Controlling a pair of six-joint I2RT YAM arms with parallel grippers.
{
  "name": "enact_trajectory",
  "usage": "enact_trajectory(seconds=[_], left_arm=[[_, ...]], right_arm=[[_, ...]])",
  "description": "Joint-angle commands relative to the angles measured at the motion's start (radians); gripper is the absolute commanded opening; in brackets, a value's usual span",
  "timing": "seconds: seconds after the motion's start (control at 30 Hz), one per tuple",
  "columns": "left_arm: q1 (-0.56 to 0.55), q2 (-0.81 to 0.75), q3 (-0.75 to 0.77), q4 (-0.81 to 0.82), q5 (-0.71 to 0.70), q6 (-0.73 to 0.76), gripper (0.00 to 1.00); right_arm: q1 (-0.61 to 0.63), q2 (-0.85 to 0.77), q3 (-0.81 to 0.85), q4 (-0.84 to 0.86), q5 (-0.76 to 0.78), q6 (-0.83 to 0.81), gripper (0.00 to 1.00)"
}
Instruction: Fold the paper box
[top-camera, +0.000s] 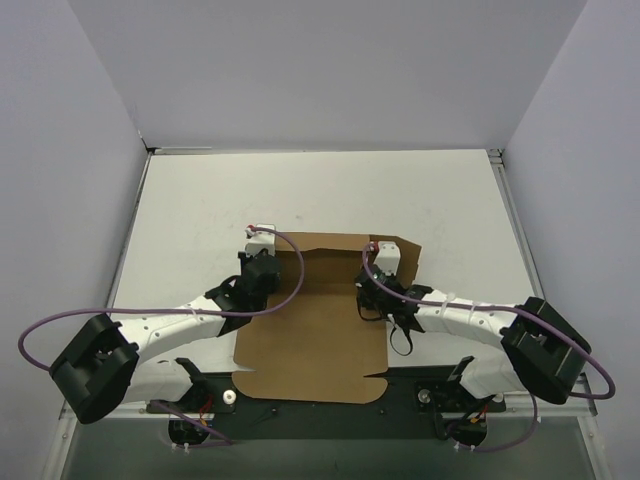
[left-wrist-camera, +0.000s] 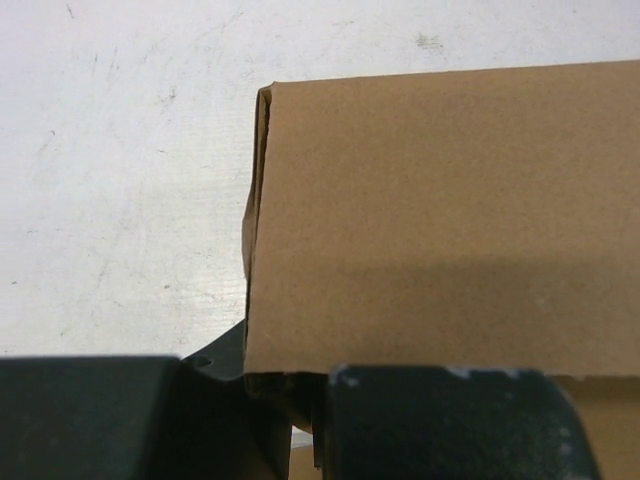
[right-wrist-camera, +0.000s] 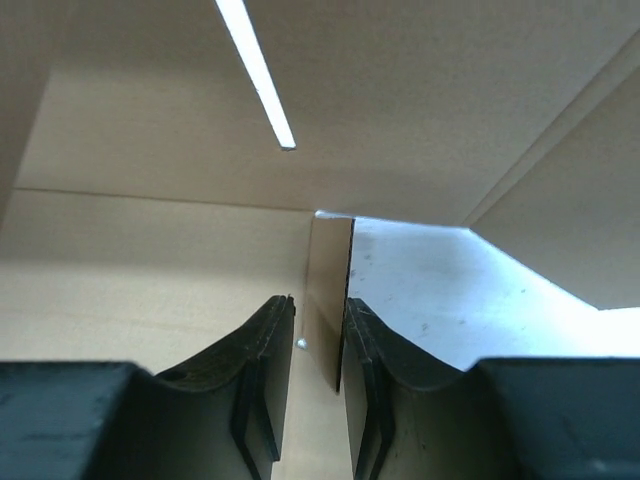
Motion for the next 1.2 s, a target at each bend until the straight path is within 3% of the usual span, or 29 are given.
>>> enact_trajectory(seconds=[0.0, 0.27, 0.57, 0.9, 1.17], left_arm=[[-0.037, 0.029, 0.012, -0.023, 0.096, 0.007, 0.0], [-0.037, 0.023, 0.012, -0.026, 0.093, 0.007, 0.0], [-0.034, 0.023, 0.01, -0.029, 0.095, 0.002, 0.0], [-0.032, 0.032, 0.01, -0.03, 0.099, -0.005, 0.0], [-0.031, 0.032, 0.008, -0.03, 0.099, -0.007, 0.0]], right_arm=[[0.107, -0.011, 0.08, -0.013, 0.041, -0.046, 0.28], [0.146, -0.036, 0.057, -0.019, 0.149, -0.009, 0.39], [0.147, -0.077, -0.012, 0.079, 0.13, 0.018, 0.39], [0.141, -0.125, -0.101, 0.193, 0.044, 0.069, 0.39], [0.069, -0.133, -0.171, 0.294, -0.057, 0.116, 0.39]])
